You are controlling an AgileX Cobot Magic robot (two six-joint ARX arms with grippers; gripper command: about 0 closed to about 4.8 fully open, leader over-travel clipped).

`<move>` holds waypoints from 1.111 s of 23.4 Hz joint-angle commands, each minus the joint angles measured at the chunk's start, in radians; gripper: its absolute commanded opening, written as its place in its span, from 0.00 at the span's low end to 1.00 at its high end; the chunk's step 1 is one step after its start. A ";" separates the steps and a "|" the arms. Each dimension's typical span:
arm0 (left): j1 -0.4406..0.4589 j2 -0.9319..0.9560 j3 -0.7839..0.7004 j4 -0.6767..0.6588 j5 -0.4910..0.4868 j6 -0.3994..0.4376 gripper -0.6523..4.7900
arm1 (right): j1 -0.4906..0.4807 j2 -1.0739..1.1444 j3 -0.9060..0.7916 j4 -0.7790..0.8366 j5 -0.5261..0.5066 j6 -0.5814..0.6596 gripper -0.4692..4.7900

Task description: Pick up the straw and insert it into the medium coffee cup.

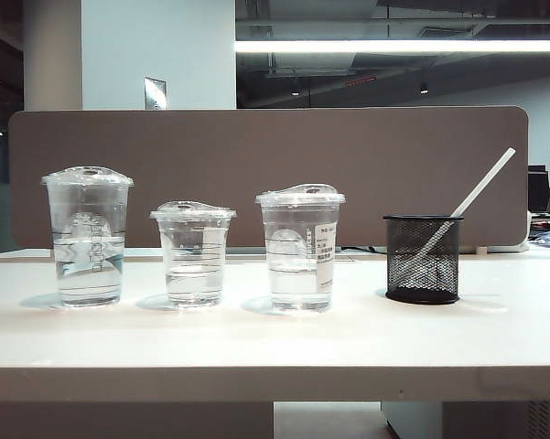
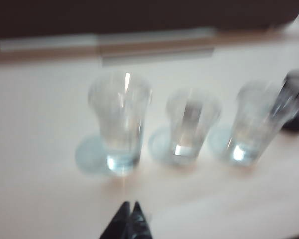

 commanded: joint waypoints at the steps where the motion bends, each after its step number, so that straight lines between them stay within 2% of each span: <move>1: -0.040 0.018 0.155 0.039 -0.026 0.007 0.11 | 0.001 -0.001 -0.007 0.015 0.002 0.004 0.09; 5: -0.063 0.018 0.365 -0.017 -0.019 0.000 0.11 | 0.001 -0.001 -0.007 0.015 0.002 0.004 0.09; 7: -0.077 0.018 0.490 -0.163 0.033 -0.047 0.11 | 0.001 -0.001 -0.007 0.015 0.002 0.004 0.09; 9: -0.096 0.018 0.620 -0.373 0.164 -0.041 0.11 | 0.001 -0.001 -0.007 0.015 0.002 0.004 0.09; 10: -0.095 0.017 0.646 -0.419 0.188 -0.036 0.11 | 0.001 -0.001 -0.007 0.015 0.002 0.004 0.09; 15: -0.094 0.014 0.752 -0.689 0.198 0.001 0.11 | 0.001 -0.001 -0.007 0.015 0.002 0.004 0.09; 19: -0.094 0.014 0.751 -0.758 0.198 0.000 0.11 | 0.001 -0.001 -0.007 0.015 0.002 0.004 0.09; 26: -0.095 0.014 0.751 -0.748 0.196 0.010 0.11 | 0.001 -0.001 -0.007 0.015 0.002 0.004 0.09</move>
